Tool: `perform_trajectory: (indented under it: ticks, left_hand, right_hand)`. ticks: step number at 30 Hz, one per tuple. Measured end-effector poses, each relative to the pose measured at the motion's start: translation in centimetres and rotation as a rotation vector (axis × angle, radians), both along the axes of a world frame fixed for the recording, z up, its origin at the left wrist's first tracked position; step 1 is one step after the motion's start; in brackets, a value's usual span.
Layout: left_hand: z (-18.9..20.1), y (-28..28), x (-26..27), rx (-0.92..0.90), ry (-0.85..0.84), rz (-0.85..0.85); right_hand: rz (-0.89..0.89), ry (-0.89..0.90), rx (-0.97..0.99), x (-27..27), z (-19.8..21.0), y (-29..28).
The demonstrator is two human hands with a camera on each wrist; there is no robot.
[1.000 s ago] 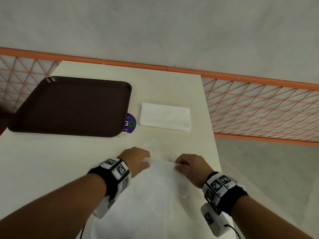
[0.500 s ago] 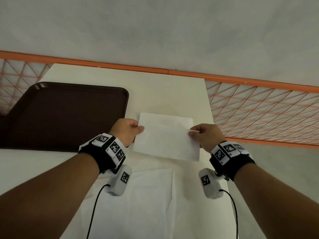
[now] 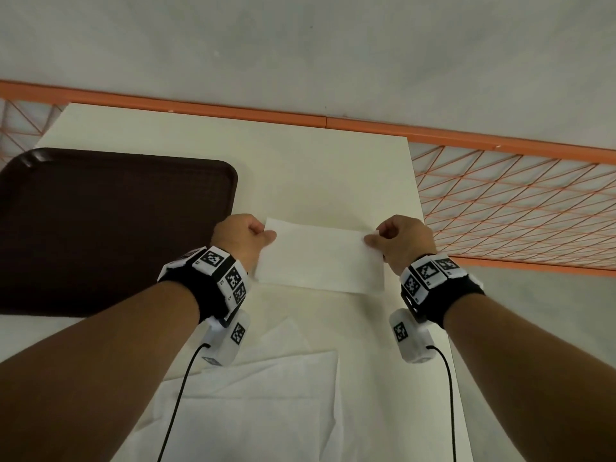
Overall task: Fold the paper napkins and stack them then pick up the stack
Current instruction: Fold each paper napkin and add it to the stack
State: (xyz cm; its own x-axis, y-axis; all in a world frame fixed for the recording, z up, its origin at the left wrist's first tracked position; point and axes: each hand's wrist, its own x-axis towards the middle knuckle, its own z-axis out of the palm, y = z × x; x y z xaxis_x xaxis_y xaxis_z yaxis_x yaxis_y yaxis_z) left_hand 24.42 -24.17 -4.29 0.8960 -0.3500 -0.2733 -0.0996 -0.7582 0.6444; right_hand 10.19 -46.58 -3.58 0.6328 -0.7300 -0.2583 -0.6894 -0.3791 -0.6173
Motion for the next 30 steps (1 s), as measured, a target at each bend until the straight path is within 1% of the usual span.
perform_trajectory:
  ticks: [4,7,9,11,13,15,18,20,23,27,30]
  left_hand:
    - [0.0,0.4,-0.1,0.066,-0.03,0.039]
    - [0.9,0.8,-0.9,0.089,-0.118,0.03]
    - [1.7,1.4,-1.8,0.097,-0.137,-0.062]
    - [2.4,2.2,-3.1,0.129,-0.092,-0.209]
    - [3.0,3.2,-4.6,0.195,-0.047,-0.364]
    - [3.3,4.5,-6.2,0.268,-0.015,-0.483]
    - [3.4,6.4,-8.5,0.372,0.015,-0.639]
    - [3.3,8.0,-10.1,0.432,0.047,-0.704]
    - [2.8,10.1,-11.8,0.481,0.085,-0.728]
    - [2.1,12.0,-13.6,0.476,0.115,-0.776]
    - [1.8,12.6,-14.7,0.498,0.047,-0.821]
  right_hand:
    - [-0.005,0.03,-0.071,-0.6,0.3,0.5]
    - [0.016,0.036,-0.156,-1.5,1.5,1.7]
    - [0.097,0.024,-0.153,-2.2,2.3,3.3]
    - [0.247,0.042,-0.132,-3.1,2.8,5.6]
    - [0.412,0.104,-0.118,-4.4,3.0,8.1]
    - [0.545,0.174,-0.092,-5.9,3.1,10.7]
    - [0.718,0.272,-0.06,-8.4,2.6,14.4]
    - [0.8,0.347,-0.054,-9.9,2.0,16.9]
    - [0.855,0.414,-0.106,-10.9,1.1,19.3]
    - [0.871,0.444,-0.231,-11.0,0.8,20.6]
    - [0.852,0.501,-0.183,-10.7,0.8,21.0]
